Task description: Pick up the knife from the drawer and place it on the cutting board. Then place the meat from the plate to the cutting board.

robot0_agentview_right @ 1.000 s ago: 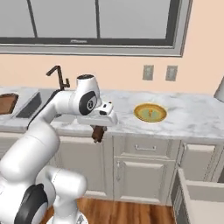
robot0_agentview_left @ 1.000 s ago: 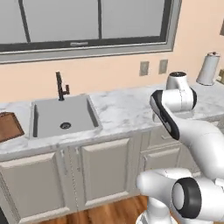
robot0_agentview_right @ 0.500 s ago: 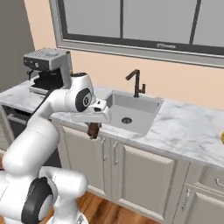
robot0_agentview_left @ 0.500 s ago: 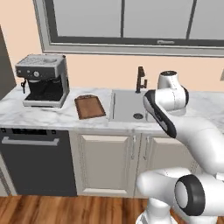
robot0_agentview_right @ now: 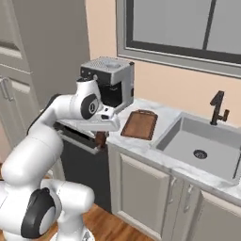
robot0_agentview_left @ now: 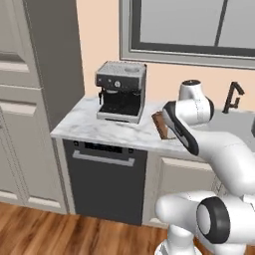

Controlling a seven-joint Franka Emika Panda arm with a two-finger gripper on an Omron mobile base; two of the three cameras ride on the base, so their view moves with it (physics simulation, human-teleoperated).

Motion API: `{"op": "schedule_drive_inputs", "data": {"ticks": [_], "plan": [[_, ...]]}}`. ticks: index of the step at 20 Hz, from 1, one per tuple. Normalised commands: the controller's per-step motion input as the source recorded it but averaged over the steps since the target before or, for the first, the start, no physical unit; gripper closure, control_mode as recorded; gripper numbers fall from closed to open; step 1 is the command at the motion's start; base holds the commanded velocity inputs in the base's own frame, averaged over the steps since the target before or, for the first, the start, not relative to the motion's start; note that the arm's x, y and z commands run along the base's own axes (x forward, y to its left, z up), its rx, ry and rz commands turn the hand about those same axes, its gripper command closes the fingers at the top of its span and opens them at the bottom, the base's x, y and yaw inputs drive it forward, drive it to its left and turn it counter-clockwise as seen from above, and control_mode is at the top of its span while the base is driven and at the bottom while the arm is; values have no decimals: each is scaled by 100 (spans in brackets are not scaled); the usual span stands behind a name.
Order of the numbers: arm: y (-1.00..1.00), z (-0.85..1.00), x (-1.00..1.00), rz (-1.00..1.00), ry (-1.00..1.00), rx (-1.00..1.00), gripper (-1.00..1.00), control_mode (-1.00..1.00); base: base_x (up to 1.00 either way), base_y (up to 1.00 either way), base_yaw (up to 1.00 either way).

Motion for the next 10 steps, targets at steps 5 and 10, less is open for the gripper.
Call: {"op": "schedule_drive_inputs", "data": {"ticks": [5,10], "plan": [[0,0,0,0,0,0,100,100,97,56,31],[0,0,0,0,0,0,100,100,96,-58,28]]}}
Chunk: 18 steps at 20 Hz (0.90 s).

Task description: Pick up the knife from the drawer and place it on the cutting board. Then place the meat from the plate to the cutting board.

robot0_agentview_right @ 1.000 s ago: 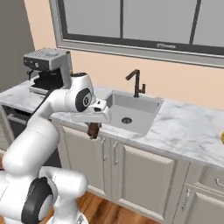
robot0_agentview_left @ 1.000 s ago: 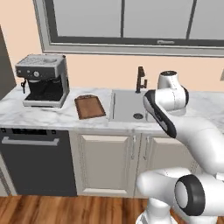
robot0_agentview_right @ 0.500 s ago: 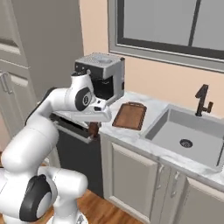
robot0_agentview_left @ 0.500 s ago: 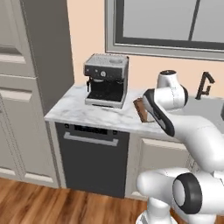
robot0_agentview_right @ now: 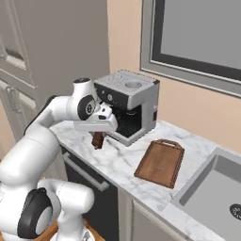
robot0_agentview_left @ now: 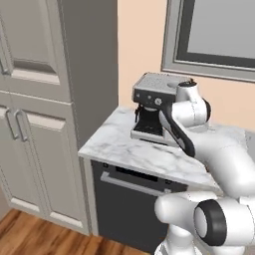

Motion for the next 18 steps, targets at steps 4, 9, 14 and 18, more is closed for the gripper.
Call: {"op": "schedule_drive_inputs", "data": {"ticks": [4,9,14,18], "plan": [[0,0,0,0,0,0,100,100,21,-100,4],[0,0,0,0,0,0,100,100,0,-100,0],[0,0,0,0,0,0,100,100,-53,-94,-1],[0,0,0,0,0,0,100,100,-94,-96,-2]]}}
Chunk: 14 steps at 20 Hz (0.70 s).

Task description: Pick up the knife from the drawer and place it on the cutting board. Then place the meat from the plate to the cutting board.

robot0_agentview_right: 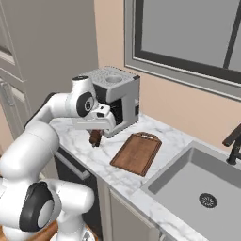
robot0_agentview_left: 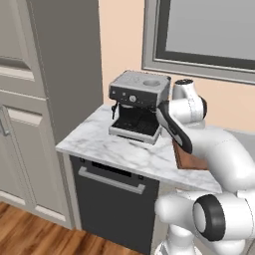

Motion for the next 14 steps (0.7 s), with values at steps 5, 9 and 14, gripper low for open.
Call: {"op": "schedule_drive_inputs", "data": {"ticks": [5,9,14], "plan": [[0,0,0,0,0,0,100,100,8,-64,-25],[0,0,0,0,0,0,100,100,29,-27,-43],[0,0,0,0,0,0,100,100,29,1,-22]]}}
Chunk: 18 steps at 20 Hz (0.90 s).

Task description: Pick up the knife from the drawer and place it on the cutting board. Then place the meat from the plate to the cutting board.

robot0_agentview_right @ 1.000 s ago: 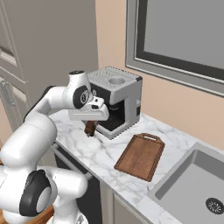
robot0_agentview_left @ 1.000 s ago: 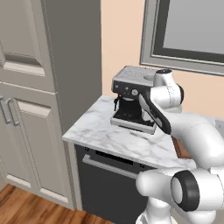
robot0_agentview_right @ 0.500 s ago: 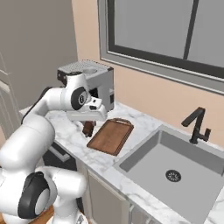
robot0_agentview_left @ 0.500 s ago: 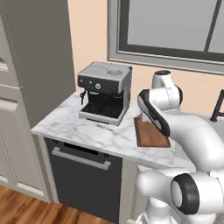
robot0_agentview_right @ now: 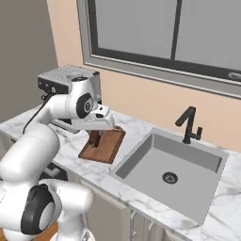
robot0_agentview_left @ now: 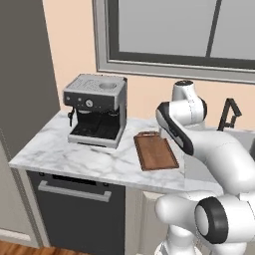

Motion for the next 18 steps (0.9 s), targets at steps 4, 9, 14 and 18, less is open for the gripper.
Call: {"op": "schedule_drive_inputs", "data": {"ticks": [4,9,14,18], "plan": [[0,0,0,0,0,0,100,100,64,56,-6],[0,0,0,0,0,0,100,100,70,58,-9],[0,0,0,0,0,0,100,100,51,30,-17],[0,0,0,0,0,0,100,100,42,-12,-25]]}}
